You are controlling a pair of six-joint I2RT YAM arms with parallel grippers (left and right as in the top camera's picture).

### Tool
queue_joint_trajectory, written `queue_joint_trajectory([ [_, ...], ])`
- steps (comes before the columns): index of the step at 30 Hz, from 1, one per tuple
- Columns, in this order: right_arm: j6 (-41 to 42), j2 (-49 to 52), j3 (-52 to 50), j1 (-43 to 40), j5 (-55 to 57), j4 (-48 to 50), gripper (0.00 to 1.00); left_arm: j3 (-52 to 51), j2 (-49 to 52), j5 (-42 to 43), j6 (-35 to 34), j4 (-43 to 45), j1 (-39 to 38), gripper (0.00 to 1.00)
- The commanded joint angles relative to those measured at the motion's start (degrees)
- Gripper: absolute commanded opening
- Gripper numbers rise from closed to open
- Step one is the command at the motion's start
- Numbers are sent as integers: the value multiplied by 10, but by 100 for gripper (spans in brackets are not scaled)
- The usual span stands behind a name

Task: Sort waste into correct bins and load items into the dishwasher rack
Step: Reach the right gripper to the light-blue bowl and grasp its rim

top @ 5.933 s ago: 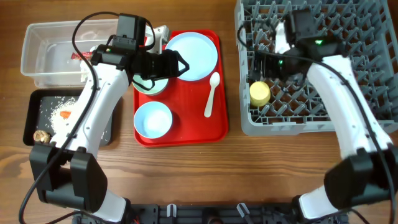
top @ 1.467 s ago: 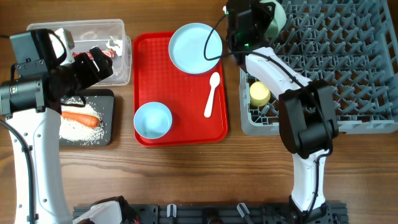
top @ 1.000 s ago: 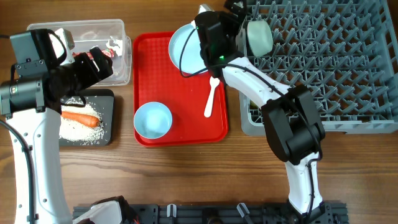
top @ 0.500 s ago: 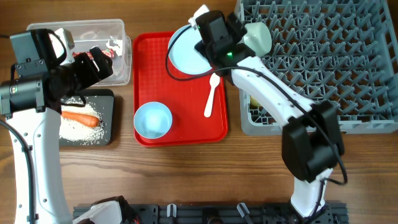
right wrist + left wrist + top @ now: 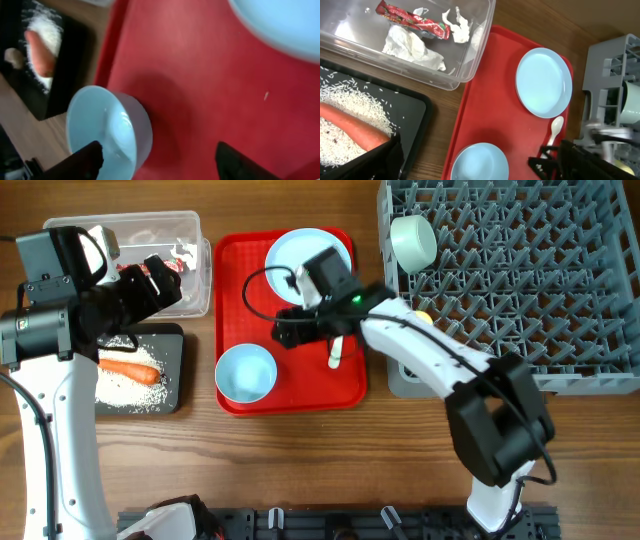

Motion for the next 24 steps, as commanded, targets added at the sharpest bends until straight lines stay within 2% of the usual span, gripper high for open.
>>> queue_joint_trajectory([
  [1, 83, 18, -21, 29, 38, 7, 64, 5, 1, -3, 3, 2, 2, 100],
  [5, 85, 24, -21, 60, 70, 16, 52, 5, 1, -3, 3, 2, 2, 100],
  [9, 132, 33, -21, 79, 119, 20, 33, 5, 1, -3, 3, 2, 2, 100],
  [14, 169, 58, -21, 79, 122, 31, 24, 5, 1, -3, 3, 2, 2, 100],
  [17, 172, 60, -20, 78, 118, 31, 5, 5, 1, -3, 3, 2, 2, 100],
  [21, 160, 53, -4, 76, 123, 21, 5, 5, 1, -3, 3, 2, 2, 100],
  [24, 125, 19, 24, 60, 179, -20, 4, 5, 1, -3, 3, 2, 2, 100],
])
